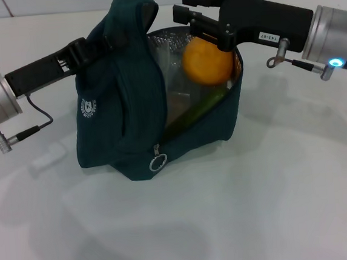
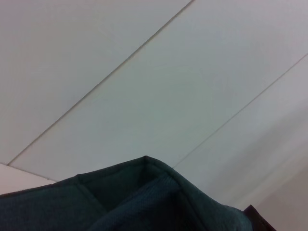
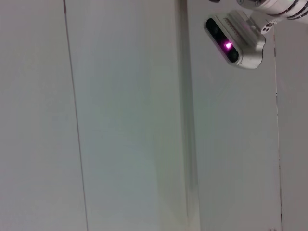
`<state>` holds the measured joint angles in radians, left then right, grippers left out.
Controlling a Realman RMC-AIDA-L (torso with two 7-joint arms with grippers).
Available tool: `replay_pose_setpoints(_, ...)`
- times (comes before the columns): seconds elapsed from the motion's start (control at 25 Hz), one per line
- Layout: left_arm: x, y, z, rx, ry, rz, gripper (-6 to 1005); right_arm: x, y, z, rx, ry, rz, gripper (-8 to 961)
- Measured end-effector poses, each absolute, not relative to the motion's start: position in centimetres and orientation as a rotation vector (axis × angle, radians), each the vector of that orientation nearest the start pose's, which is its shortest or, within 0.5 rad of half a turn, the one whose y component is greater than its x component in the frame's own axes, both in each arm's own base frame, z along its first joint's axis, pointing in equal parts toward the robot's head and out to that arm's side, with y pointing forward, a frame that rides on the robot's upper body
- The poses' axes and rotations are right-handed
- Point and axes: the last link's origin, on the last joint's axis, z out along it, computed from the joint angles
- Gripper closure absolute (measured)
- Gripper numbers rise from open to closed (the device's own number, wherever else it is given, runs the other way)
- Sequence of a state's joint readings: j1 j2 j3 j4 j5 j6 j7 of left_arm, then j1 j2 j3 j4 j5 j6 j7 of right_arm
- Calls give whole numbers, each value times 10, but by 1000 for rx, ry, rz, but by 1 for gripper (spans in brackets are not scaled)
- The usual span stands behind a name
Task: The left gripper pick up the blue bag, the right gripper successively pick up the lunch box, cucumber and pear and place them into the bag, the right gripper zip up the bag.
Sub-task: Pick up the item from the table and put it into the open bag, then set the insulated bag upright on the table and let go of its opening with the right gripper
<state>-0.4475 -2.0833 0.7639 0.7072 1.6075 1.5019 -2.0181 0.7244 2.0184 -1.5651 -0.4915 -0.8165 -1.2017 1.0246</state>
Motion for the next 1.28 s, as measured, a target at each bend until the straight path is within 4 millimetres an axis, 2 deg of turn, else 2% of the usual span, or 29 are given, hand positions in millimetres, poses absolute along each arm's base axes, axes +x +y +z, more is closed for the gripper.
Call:
replay_pose_setpoints(0.24, -249, 341, 32, -2272, -1418, -1251, 958, 131, 392, -38, -2541, 193, 1144, 636)
replay_pose_setpoints(0.32, -249, 341, 32, -2272, -1417, -1252, 958, 130, 390, -35, -2531, 177, 1165, 555)
replay_pose_setpoints(0.44, -249, 341, 32, -2270, -1417, -1253, 958, 132, 392, -21, -2474, 170, 1216, 433)
replay_pose_setpoints(0.52, -249, 341, 32, -2270, -1417, -1253, 958, 137, 394, -9, -2422, 183, 1249, 414)
replay_pose_setpoints(0.68, -250, 341, 32, -2268, -1419, -1252, 957, 156, 399, 18, -2311, 224, 1277, 377)
replay_pose_setpoints(0.96, -250, 341, 33, -2267, -1419, -1251, 957, 207, 407, 47, -2181, 382, 1139, 133)
replay_pose_setpoints(1.0, -250, 341, 33, -2267, -1418, -1250, 957, 213, 408, 47, -2181, 404, 1105, 92)
replay_pose_setpoints(1.28, -251, 341, 33, -2267, -1420, -1247, 957, 236, 407, 23, -2289, 460, 841, 96)
